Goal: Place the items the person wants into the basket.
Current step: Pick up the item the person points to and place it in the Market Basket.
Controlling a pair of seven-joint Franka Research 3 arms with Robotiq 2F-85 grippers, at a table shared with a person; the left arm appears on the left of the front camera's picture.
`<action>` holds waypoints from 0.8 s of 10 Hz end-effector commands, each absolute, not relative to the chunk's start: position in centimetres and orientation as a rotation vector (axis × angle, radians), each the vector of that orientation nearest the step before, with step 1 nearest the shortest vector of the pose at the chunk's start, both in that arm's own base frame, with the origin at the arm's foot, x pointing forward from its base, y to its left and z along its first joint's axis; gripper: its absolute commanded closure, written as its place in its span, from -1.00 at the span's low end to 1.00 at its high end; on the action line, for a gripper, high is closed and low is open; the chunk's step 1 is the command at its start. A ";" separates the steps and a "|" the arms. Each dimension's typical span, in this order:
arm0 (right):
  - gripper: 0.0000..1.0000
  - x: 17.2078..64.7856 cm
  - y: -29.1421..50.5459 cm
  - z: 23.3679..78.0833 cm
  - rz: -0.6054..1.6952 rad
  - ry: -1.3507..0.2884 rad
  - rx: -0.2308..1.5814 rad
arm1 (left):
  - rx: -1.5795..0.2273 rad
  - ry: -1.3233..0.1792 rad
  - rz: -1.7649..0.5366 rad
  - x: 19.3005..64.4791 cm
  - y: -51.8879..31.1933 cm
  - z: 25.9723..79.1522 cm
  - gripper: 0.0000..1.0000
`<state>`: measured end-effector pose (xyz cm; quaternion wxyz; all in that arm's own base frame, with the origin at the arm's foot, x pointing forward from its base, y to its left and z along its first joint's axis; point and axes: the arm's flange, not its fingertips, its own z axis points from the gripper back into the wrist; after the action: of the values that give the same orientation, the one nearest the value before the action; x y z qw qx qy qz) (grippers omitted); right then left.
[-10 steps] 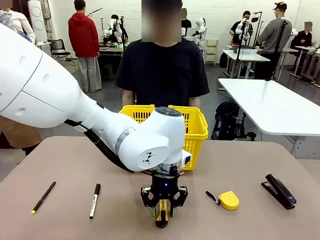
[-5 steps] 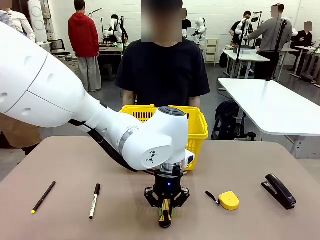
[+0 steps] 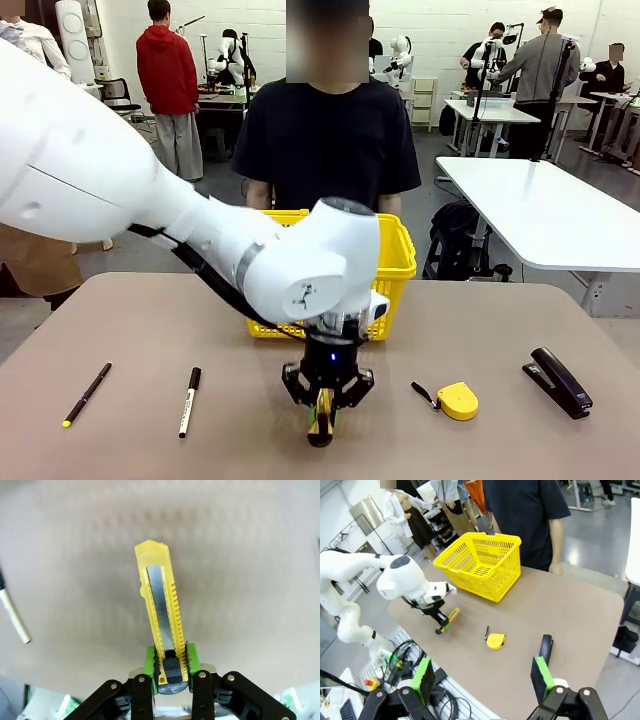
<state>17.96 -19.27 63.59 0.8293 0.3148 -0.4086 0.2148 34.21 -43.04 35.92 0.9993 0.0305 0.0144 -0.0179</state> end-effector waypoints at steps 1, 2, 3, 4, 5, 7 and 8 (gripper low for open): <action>-1.00 18.1 -19.2 63.5 0.474 -0.880 0.684 | 0.044 0.009 -0.122 32.1 -41.6 44.3 1.00; -1.00 18.1 -19.2 63.5 0.474 -0.880 0.684 | 0.060 -0.027 -0.157 30.9 -41.9 48.1 1.00; -1.00 18.1 -19.2 63.5 0.474 -0.880 0.684 | 0.028 -0.061 -0.192 29.7 -42.1 51.8 1.00; -1.00 18.1 -19.2 63.5 0.474 -0.880 0.684 | 0.029 -0.081 -0.201 29.0 -42.1 54.9 1.00; -1.00 18.1 -19.2 63.5 0.474 -0.880 0.684 | 0.017 -0.073 -0.210 28.9 -41.9 56.4 1.00; -1.00 18.1 -19.2 63.5 0.474 -0.880 0.684 | 0.026 -0.074 -0.175 29.3 -41.8 56.8 1.00; -1.00 18.1 -19.2 63.5 0.474 -0.880 0.684 | 0.061 -0.081 -0.140 29.5 -41.9 56.3 1.00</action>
<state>17.97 -19.27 63.59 0.8294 0.3149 -0.4084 0.2149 29.07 -41.54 57.26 0.9954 0.0167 -0.0427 -0.0846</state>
